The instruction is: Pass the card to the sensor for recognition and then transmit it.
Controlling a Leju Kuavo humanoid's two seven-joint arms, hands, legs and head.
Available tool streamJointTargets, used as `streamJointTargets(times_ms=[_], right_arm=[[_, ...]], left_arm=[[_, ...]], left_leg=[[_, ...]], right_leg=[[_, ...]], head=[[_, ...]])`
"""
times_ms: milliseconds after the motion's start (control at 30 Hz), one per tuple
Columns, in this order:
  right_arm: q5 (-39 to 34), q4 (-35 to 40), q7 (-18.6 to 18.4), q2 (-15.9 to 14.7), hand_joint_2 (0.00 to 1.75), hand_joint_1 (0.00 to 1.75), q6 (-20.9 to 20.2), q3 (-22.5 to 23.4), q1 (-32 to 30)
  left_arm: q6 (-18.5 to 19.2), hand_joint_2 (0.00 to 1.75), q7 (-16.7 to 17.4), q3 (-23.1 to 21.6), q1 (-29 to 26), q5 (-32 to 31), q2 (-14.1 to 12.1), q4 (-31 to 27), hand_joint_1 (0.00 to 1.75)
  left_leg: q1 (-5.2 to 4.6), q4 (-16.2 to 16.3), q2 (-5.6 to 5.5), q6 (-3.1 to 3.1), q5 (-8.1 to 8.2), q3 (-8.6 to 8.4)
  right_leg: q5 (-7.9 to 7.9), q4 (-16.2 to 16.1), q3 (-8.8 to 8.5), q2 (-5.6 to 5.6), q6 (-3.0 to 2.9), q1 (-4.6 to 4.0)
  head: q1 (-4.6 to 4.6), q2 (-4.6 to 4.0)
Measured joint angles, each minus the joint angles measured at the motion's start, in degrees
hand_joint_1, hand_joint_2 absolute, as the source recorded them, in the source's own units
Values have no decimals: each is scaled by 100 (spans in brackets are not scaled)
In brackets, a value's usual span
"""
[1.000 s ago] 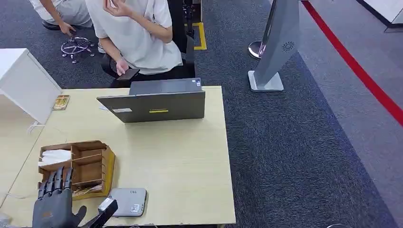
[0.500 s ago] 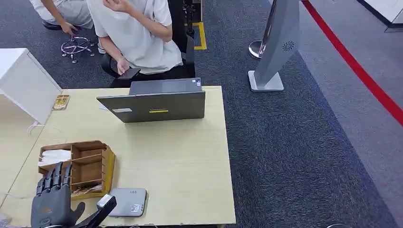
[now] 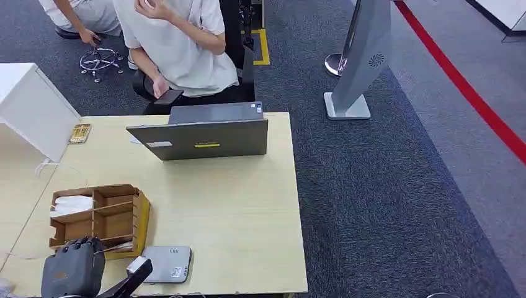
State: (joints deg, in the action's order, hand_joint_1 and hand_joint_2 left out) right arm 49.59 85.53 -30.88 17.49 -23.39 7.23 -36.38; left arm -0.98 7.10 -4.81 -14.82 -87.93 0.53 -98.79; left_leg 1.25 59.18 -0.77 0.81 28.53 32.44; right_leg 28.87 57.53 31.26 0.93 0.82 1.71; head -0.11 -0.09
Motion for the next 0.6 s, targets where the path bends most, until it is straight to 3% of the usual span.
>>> streamJointTargets(times_ms=[600], right_arm=[[7,0,39,0,175,0,11,28,18]], left_arm=[[35,175,-61,166,3,0,109,-2,175]], left_leg=[[0,0,0,0,0,-1]], right_leg=[[0,0,-1,0,0,0]], head=[[0,0]])
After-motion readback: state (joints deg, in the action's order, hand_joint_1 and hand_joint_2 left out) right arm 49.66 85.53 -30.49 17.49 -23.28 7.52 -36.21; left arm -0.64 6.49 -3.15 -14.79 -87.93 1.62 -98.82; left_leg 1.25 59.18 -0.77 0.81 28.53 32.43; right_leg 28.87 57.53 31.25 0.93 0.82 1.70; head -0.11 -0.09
